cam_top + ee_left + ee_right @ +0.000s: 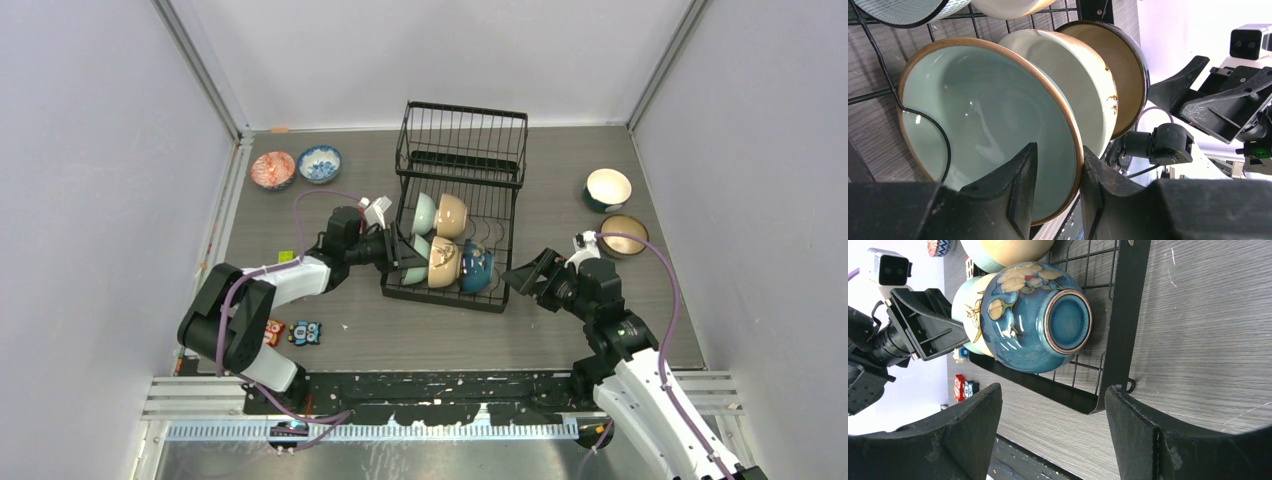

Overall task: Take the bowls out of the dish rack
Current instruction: Pick up the bowl from the dish rack, then place the bowl at the center of the board.

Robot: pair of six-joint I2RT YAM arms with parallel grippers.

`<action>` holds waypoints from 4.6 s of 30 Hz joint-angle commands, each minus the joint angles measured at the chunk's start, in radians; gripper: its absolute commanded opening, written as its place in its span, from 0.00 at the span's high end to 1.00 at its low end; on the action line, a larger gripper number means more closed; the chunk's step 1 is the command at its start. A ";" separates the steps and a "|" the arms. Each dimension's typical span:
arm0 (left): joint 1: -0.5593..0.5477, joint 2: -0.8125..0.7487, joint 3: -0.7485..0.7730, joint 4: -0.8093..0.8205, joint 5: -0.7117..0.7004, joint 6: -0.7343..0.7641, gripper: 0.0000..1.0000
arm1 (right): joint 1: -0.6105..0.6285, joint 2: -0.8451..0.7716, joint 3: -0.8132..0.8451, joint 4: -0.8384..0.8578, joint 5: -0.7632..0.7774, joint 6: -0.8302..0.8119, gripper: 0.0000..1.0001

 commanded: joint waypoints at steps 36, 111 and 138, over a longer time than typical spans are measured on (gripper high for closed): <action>0.053 -0.147 0.083 -0.048 0.040 0.017 1.00 | 0.005 -0.007 0.076 -0.041 0.027 -0.052 0.21; -0.309 -0.848 0.198 -0.829 -0.172 0.580 1.00 | 0.127 0.269 0.870 -0.520 -0.010 -0.278 0.27; -1.269 -0.598 0.267 -1.108 -1.123 1.216 1.00 | 0.720 0.785 1.259 -0.758 0.313 -0.381 0.28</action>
